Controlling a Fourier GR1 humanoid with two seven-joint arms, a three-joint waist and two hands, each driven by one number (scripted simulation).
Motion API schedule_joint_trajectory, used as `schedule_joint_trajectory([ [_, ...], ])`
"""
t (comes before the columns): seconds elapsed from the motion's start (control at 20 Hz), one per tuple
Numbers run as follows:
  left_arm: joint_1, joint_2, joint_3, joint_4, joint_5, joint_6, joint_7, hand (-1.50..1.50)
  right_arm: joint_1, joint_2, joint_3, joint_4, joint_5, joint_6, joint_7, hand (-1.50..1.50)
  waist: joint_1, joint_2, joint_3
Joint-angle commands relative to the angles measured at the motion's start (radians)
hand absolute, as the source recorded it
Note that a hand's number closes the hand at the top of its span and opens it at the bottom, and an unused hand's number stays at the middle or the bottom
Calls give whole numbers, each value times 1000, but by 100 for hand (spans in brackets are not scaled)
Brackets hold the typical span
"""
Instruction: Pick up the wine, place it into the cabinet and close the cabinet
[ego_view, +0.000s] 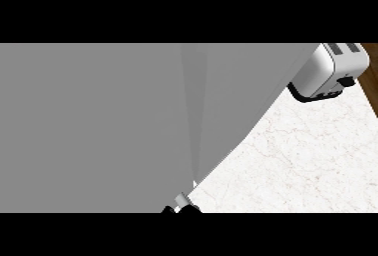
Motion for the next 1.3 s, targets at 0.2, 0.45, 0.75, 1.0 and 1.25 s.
schedule_joint_trajectory([
  [0.2,-53,-32,4,50,-17,3,28,-150,-434,89,-142,414,-140,-92,-77,150,-2,1,0],
  [0.45,3,-27,49,-67,-10,48,68,-150,-518,90,-280,600,-116,43,-166,150,-4,-1,3],
  [0.75,-24,-86,10,-20,-86,44,44,-150,-583,78,-404,834,-137,138,-281,150,-13,1,3],
  [1.0,-48,-62,93,8,-33,-11,108,-150,-583,91,-429,1009,-176,170,-398,150,-10,2,2],
  [1.25,-95,-122,40,48,-104,25,97,-150,-576,39,-503,1086,-174,267,-477,150,-23,3,3],
])
